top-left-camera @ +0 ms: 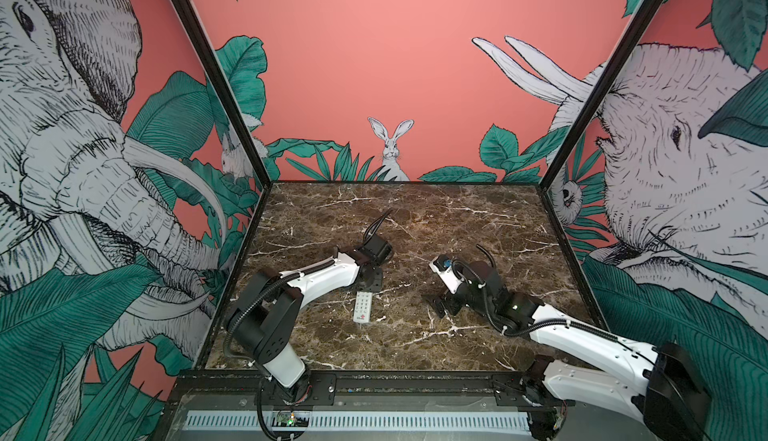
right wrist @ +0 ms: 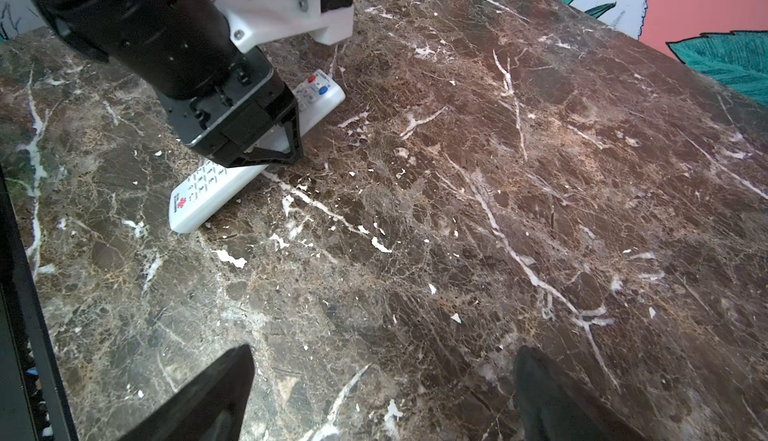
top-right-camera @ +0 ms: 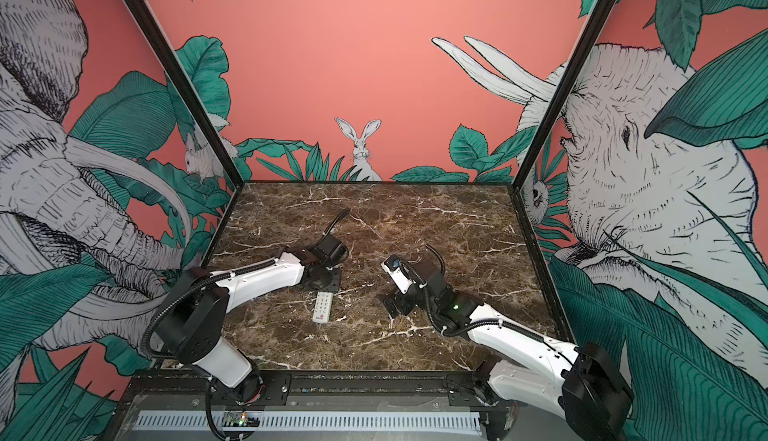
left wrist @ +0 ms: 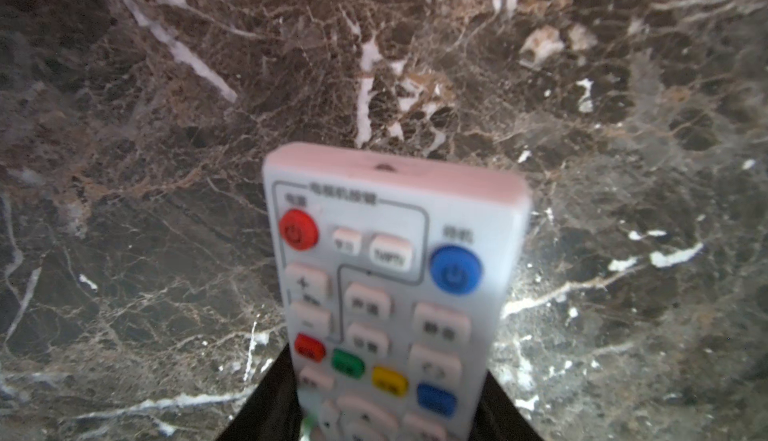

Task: Load the batteries into the remote control
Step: 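Lower the remote onto the table with the left gripper and release it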

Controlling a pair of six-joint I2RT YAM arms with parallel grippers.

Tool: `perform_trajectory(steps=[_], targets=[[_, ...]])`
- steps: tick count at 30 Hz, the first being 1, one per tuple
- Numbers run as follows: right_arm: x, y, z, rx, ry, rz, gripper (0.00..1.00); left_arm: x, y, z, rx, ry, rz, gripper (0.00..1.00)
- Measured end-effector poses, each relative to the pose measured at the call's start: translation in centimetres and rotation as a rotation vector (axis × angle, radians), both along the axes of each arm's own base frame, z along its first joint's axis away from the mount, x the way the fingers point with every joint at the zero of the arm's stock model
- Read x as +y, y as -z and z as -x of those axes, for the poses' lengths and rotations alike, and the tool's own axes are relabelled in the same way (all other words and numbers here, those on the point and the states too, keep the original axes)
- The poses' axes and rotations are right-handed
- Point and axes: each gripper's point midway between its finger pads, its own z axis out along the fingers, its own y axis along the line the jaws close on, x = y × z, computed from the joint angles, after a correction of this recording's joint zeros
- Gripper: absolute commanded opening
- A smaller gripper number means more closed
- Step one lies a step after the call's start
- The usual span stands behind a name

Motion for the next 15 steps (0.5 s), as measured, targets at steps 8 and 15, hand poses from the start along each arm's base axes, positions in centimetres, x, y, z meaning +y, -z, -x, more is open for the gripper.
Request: perform_trajectory(steps=[8,15], targets=[[-0.2,0.5,0.0,0.008,0.002,0.012,0.99,-0.4,1.6,0.6,0.029,0.018,-0.042,0.19],[-0.2,0.7,0.0,0.009,0.001,0.017,1.00,-0.8,2.3,0.4,0.030,0.011,-0.039,0.25]])
